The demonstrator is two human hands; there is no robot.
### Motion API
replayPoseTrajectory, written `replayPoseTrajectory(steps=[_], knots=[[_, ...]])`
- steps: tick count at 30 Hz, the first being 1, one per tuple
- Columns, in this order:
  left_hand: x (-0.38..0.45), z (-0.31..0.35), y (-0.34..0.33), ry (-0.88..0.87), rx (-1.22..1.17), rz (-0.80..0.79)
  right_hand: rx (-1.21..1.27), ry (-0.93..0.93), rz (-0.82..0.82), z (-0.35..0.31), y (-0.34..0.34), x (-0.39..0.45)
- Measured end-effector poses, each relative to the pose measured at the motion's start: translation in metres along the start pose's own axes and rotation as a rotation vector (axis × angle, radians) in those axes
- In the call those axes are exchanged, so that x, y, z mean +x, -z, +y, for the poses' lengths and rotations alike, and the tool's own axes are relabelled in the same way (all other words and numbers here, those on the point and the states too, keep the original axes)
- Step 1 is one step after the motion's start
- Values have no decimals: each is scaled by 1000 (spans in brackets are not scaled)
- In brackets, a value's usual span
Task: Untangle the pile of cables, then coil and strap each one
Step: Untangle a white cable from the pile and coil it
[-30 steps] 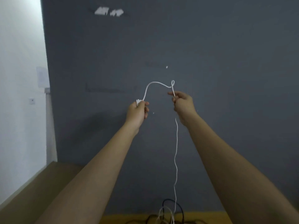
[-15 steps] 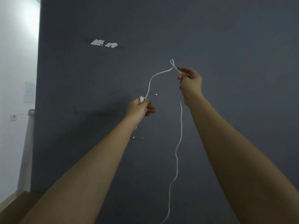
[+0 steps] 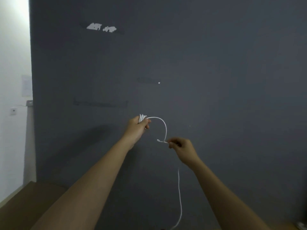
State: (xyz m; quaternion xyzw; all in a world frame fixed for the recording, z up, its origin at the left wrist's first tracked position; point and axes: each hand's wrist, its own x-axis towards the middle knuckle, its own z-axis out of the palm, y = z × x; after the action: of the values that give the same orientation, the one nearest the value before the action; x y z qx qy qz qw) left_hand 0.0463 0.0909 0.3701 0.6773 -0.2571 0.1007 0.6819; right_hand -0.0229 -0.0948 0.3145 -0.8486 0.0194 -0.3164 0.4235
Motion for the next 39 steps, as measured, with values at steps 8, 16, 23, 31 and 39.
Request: replayPoseTrajectory(steps=[8, 16, 23, 31, 39], knots=[[-43, -26, -8, 27, 133, -229, 290, -122, 42, 29, -33, -47], [-90, -48, 10, 106, 148, -661, 552, -294, 109, 50, -40, -70], [-121, -82, 23, 229, 472, -942, 536, -434, 56, 65, -42, -77], [-122, -129, 31, 232, 1158, -507, 681, -319, -152, 58, -45, -102], [-106, -133, 44, 99, 553, -88, 182, -275, -615, 56, -42, -136]])
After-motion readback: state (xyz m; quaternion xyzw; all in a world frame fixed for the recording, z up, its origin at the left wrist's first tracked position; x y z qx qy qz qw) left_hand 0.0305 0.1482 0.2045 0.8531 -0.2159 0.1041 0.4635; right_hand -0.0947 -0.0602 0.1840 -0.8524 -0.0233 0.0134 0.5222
